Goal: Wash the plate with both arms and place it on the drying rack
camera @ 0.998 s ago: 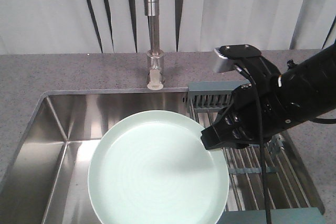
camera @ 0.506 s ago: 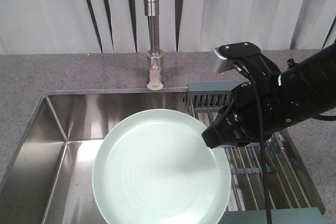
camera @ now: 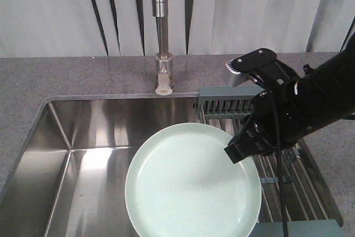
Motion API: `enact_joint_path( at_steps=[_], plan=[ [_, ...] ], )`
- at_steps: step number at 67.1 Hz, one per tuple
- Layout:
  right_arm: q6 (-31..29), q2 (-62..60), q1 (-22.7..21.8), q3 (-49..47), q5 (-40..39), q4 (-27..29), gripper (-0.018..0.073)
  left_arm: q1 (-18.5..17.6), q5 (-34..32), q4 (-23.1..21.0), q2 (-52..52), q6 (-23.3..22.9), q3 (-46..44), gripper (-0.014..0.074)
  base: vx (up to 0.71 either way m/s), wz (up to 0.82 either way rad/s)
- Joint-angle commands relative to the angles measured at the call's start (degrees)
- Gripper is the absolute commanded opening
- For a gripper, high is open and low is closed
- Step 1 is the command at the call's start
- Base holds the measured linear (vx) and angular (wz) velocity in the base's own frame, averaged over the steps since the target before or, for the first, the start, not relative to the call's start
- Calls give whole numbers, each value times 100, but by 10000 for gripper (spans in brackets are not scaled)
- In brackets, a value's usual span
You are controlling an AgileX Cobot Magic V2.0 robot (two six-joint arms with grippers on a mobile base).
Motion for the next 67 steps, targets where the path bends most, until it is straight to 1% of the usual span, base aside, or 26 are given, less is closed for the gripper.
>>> enact_joint_path(
  at_steps=[1,13,36,52,58,67],
  plan=[
    [-132,137,3,-386,-3,48,-1,-16,-397,0,5,-57,-120,584,0,0],
    [-179,639,389,-1047,32,-88,-1,-16,-397,0,5,-57,-120,584,0,0],
    [-179,1840,360,-2515,166,-79,-1,-16,-397,0,5,-57,-120,584,0,0],
    [-98,2488,29,-3570,172,48,-1,-16,-397,0,5,-57,-120,584,0,0],
    [-72,2619,-142,-3783,176,62,-1,-16,-397,0,5,-57,-120,584,0,0],
    [-54,2624,-438,-3822,206,41,-1,-16,-397,0,5,-57,-120,584,0,0]
  ],
)
